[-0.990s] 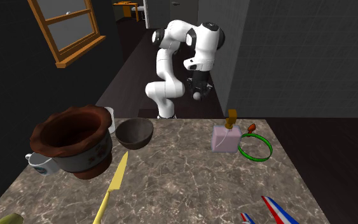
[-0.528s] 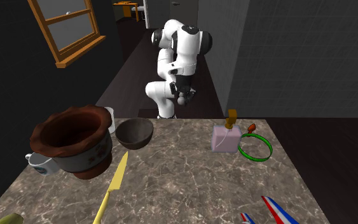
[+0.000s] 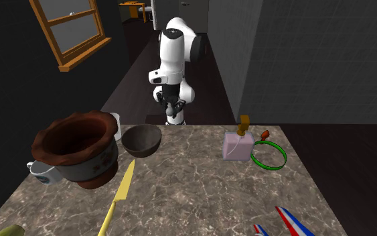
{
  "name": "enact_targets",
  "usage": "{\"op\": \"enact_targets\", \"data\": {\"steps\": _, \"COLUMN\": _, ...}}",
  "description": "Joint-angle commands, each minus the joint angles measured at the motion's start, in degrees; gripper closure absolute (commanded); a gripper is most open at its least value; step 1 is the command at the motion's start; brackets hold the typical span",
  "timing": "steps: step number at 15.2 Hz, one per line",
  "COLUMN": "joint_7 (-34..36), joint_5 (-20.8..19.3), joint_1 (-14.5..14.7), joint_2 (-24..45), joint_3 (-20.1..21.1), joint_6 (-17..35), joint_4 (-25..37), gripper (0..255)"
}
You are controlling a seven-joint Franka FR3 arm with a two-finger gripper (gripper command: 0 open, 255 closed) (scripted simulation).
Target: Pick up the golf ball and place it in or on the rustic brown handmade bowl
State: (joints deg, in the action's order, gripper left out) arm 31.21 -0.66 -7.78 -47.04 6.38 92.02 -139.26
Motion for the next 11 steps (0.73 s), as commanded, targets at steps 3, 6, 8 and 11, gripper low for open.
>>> {"op": "enact_targets", "data": {"steps": 3, "joint_7": -4.7, "joint_5": -3.3, "joint_1": -2.1, "joint_2": 4.6, "joint_3": -4.3, "joint_6": 3.0, "joint_4": 1.9, "gripper": 255}}
{"op": "enact_targets", "data": {"steps": 6, "joint_7": -8.0, "joint_5": -5.4, "joint_1": -3.5, "joint_2": 8.5, "joint_3": -7.4, "joint_6": 4.9, "joint_4": 4.2, "gripper": 255}}
{"op": "enact_targets", "data": {"steps": 8, "joint_7": -10.2, "joint_5": -6.5, "joint_1": -4.3, "joint_2": 11.4, "joint_3": -9.4, "joint_6": 6.2, "joint_4": 6.1, "gripper": 255}}
{"op": "enact_targets", "data": {"steps": 11, "joint_7": -12.4, "joint_5": -7.5, "joint_1": -5.1, "joint_2": 14.5, "joint_3": -11.4, "joint_6": 8.1, "joint_4": 7.5, "gripper": 255}}
